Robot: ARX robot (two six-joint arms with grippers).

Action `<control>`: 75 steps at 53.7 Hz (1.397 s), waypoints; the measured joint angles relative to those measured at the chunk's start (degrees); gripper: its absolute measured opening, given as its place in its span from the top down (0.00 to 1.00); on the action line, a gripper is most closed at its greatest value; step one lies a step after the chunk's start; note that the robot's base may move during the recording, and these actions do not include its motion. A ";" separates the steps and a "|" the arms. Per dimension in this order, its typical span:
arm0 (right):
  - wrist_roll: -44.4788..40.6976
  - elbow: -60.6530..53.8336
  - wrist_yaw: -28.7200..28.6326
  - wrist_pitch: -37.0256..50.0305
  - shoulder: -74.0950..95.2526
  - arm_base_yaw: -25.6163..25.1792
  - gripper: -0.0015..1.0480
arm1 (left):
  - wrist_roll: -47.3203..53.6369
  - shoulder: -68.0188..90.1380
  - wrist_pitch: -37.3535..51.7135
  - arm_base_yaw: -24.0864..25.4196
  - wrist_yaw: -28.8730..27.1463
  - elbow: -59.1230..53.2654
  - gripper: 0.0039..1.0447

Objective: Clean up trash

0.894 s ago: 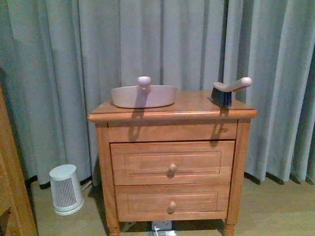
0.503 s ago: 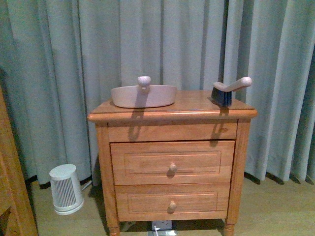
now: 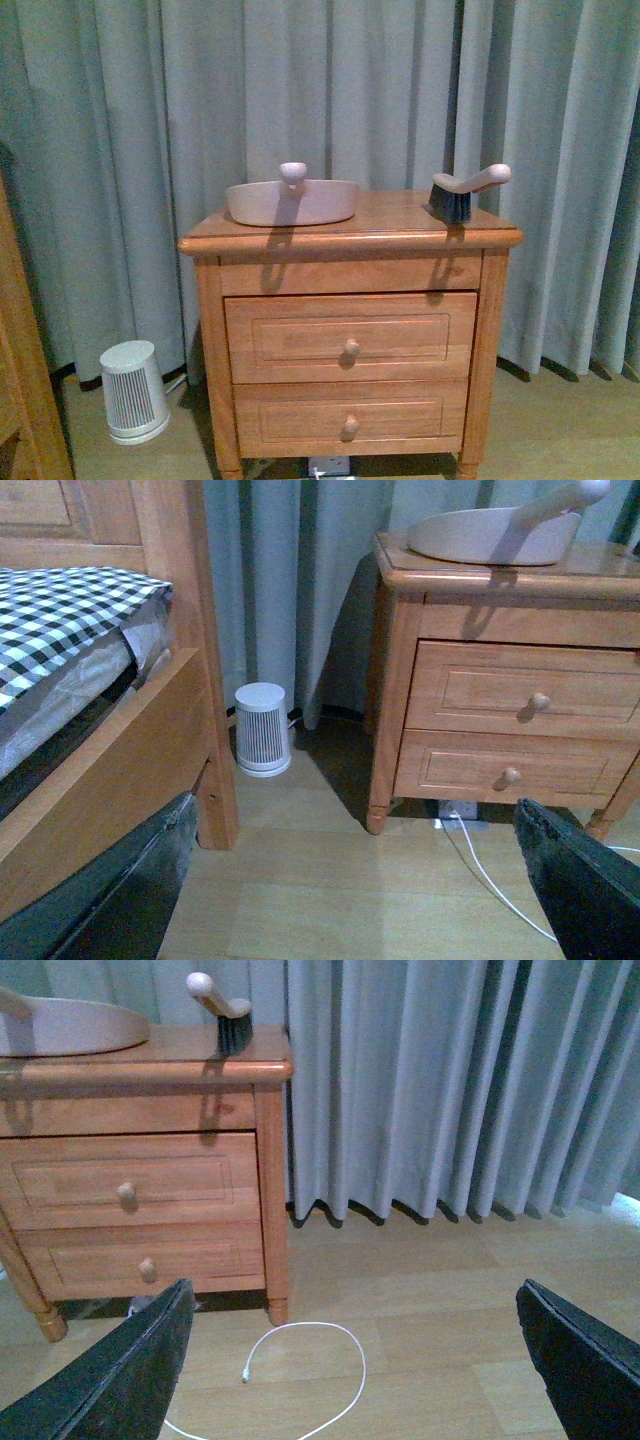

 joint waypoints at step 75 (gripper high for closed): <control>0.00 0.00 0.00 0.00 0.00 0.00 0.07 | 0.00 0.00 0.00 0.00 0.00 0.00 0.07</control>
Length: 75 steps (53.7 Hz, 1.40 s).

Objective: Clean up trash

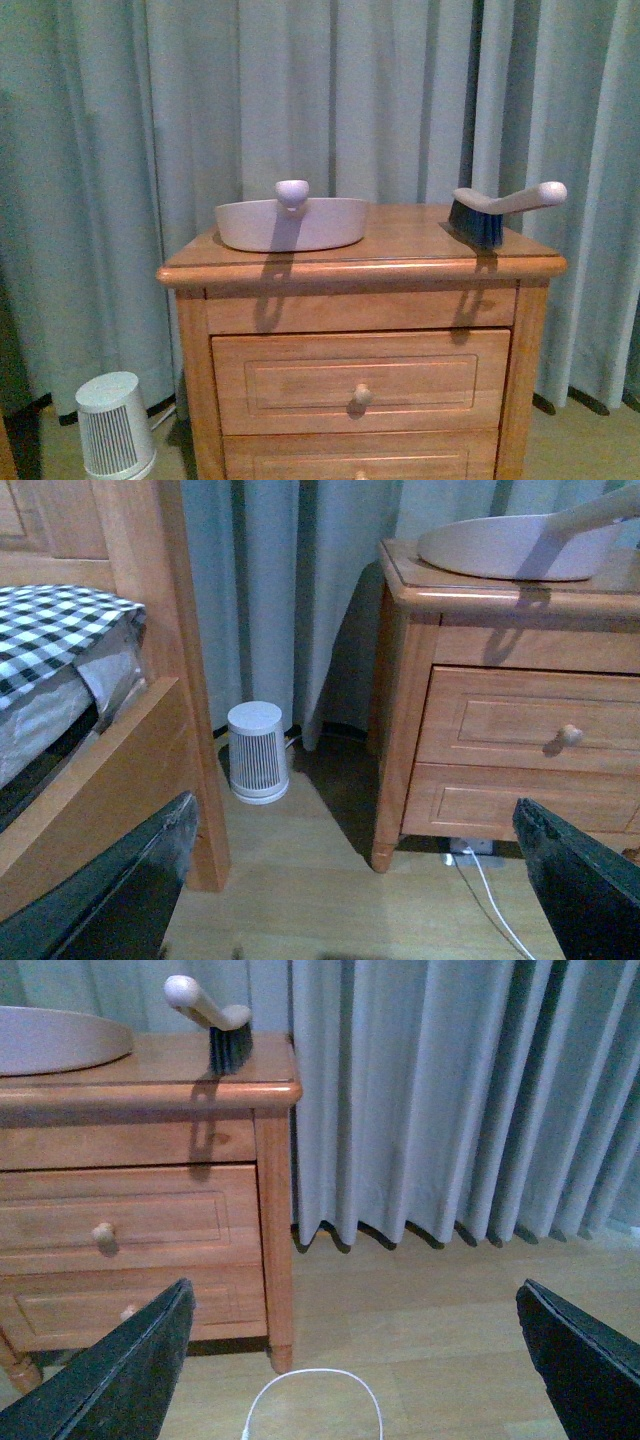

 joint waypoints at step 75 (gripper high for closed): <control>0.15 0.00 0.00 -0.04 -0.04 0.00 0.07 | 3.63 79.28 -14.10 -21.38 -26.62 68.13 0.07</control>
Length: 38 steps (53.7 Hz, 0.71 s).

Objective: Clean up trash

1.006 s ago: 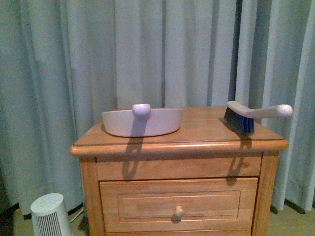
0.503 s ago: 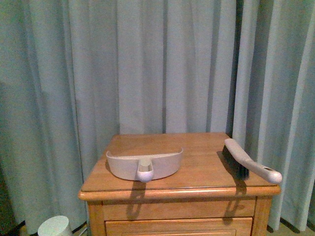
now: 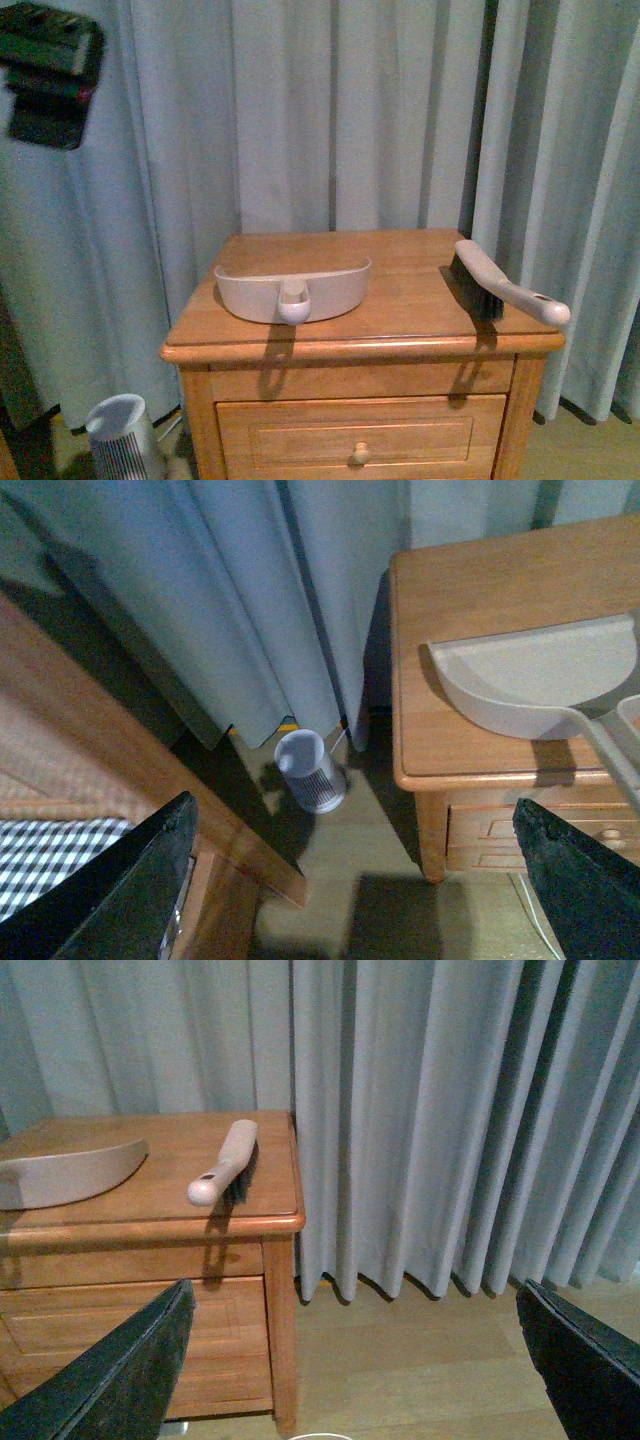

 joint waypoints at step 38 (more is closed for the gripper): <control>0.00 0.00 0.00 0.00 0.00 0.00 0.07 | -10.51 34.14 -11.91 -13.03 -0.28 27.41 0.07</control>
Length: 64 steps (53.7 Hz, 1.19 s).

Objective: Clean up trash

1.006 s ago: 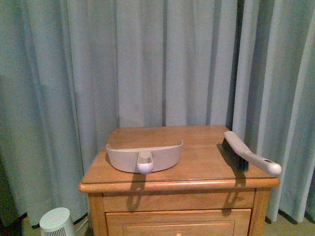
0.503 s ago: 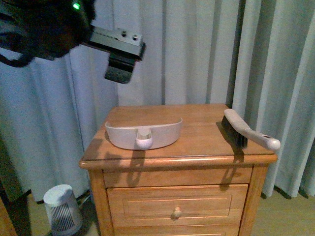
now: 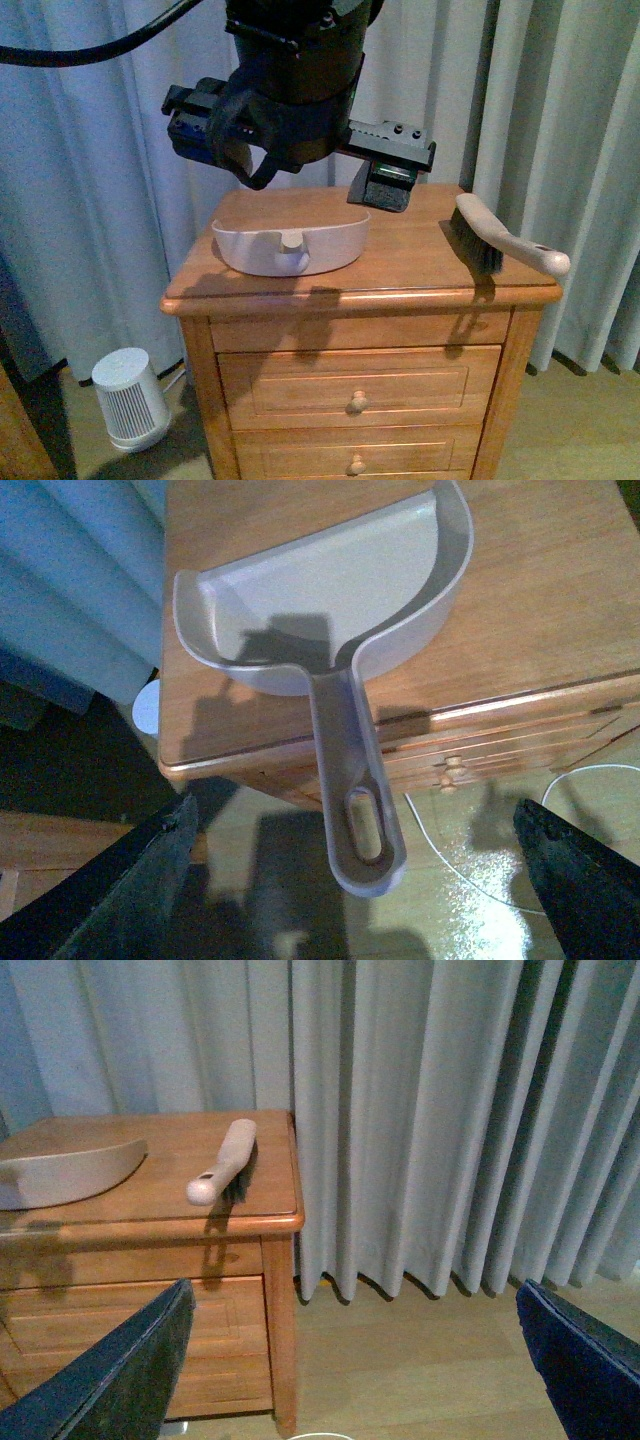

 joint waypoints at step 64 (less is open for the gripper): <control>0.00 0.00 0.00 0.00 0.00 0.00 0.07 | -0.72 14.23 -0.79 3.02 5.05 7.89 0.07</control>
